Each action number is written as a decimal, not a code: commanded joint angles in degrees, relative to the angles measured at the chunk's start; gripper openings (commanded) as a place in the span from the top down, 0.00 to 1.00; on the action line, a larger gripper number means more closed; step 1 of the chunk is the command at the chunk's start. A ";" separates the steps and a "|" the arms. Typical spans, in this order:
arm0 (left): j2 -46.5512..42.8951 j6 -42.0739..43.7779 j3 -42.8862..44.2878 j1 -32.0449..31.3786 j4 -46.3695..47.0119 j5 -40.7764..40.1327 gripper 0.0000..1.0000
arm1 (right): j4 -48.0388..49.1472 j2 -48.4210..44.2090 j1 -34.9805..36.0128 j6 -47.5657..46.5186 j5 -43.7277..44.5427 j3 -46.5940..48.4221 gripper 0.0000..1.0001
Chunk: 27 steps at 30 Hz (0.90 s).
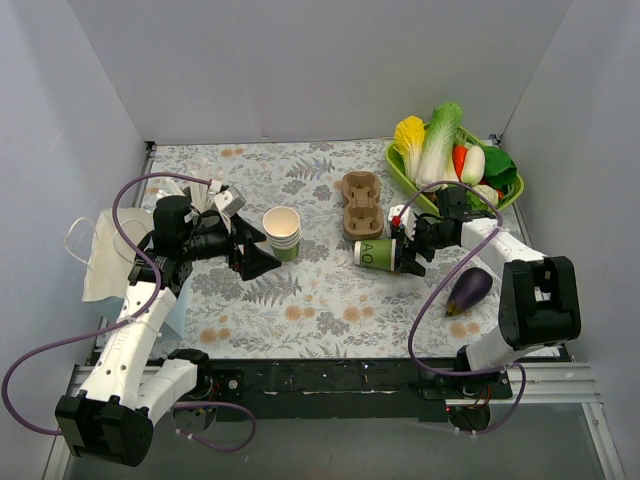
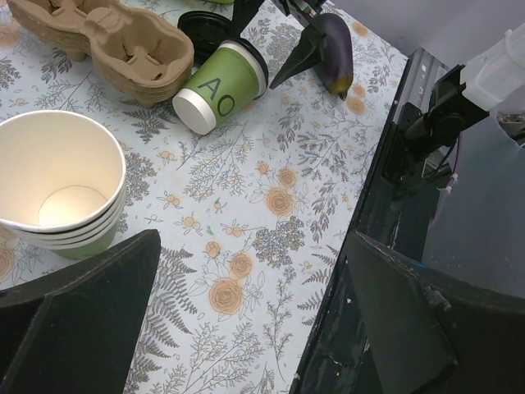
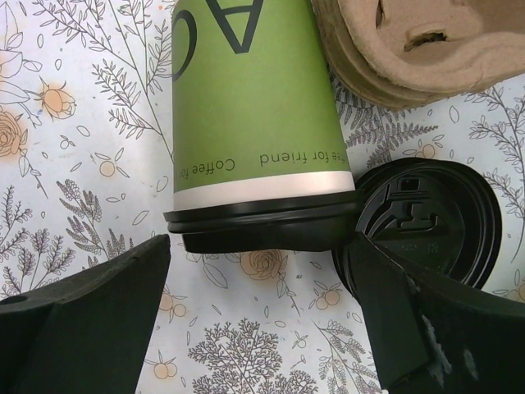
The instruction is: Pack the takeout coffee
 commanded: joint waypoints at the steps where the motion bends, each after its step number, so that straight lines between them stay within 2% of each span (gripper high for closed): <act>1: -0.63 -0.10 1.03 -0.15 0.62 0.46 0.02 | 2.03 0.82 0.28 0.64 -2.28 0.69 0.04; 6: -0.80 -0.10 0.76 -0.15 0.62 0.46 0.02 | -0.86 1.27 0.28 0.11 -2.98 2.27 0.16; 11: -1.15 -0.10 0.32 -0.15 0.71 0.99 0.02 | -5.60 -2.16 0.37 -1.29 -1.67 3.77 0.27; 14: -1.33 -0.19 0.23 -0.15 0.97 1.25 0.02 | -9.21 -4.97 0.45 -3.31 0.70 4.56 0.29; 23: -2.38 -0.45 -0.55 -0.15 1.32 2.14 0.02 | -24.15 -10.25 1.07 -15.25 14.05 11.67 0.34; 27: -2.82 -0.27 -0.73 -0.15 1.49 2.40 0.02 | -27.23 -12.00 1.68 -22.63 26.24 11.42 0.36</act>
